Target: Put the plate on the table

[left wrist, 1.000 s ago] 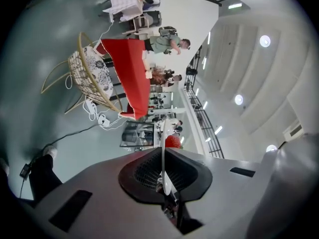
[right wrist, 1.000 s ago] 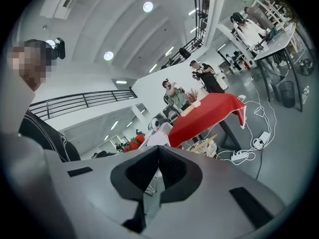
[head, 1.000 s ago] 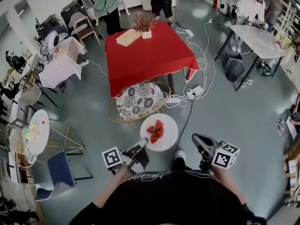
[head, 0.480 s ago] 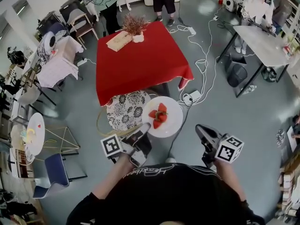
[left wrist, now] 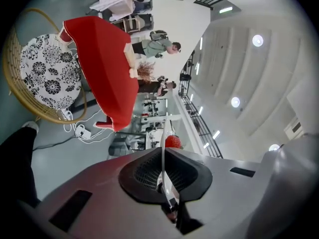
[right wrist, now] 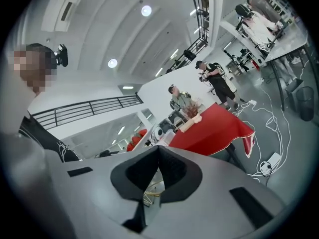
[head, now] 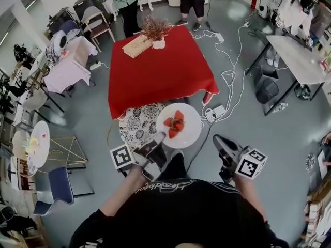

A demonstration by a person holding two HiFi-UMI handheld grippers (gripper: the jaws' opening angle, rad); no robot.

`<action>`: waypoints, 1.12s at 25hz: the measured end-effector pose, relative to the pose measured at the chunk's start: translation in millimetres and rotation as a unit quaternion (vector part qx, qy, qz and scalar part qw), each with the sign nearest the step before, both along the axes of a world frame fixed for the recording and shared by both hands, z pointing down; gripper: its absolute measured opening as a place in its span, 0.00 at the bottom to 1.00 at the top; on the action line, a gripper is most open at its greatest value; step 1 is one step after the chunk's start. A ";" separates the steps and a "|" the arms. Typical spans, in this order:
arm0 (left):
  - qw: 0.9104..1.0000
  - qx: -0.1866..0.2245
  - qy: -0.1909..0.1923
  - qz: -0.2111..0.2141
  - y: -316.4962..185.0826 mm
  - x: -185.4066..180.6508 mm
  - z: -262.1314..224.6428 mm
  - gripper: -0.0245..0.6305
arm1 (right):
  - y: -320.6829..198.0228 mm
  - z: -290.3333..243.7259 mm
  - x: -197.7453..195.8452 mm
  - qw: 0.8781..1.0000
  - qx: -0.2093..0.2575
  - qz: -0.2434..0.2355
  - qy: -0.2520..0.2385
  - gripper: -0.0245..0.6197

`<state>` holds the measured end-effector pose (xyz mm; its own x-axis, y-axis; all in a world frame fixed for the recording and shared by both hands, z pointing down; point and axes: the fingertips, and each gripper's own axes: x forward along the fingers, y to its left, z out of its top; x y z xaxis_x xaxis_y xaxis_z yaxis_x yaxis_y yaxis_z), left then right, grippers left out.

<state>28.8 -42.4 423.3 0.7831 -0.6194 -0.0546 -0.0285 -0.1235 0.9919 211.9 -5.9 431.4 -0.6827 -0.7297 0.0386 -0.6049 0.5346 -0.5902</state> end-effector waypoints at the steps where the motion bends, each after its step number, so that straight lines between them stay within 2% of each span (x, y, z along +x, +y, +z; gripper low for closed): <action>1: 1.000 -0.003 0.001 -0.001 -6.5 0.8 0.6 0.06 | -6.2 -0.9 0.4 1.000 0.000 0.002 -0.001 0.05; 9: 1.000 -0.013 0.015 0.001 -75.2 4.1 0.9 0.06 | -74.0 -2.5 3.1 1.000 -0.014 0.009 0.011 0.05; 19: 0.999 -0.018 0.009 -0.026 -190.5 -22.4 -2.5 0.06 | -190.3 1.1 -18.9 0.999 -0.036 -0.011 0.013 0.05; 28: 0.999 -0.014 0.001 -0.035 -259.7 -41.4 -13.2 0.06 | -255.7 -3.4 -37.8 0.998 -0.053 -0.018 0.019 0.05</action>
<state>-12.6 -302.1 410.1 0.7382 -0.6734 -0.0385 -0.0341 -0.0942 0.9950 174.1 -261.6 428.0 -0.7054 -0.6945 0.1417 -0.6095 0.4922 -0.6216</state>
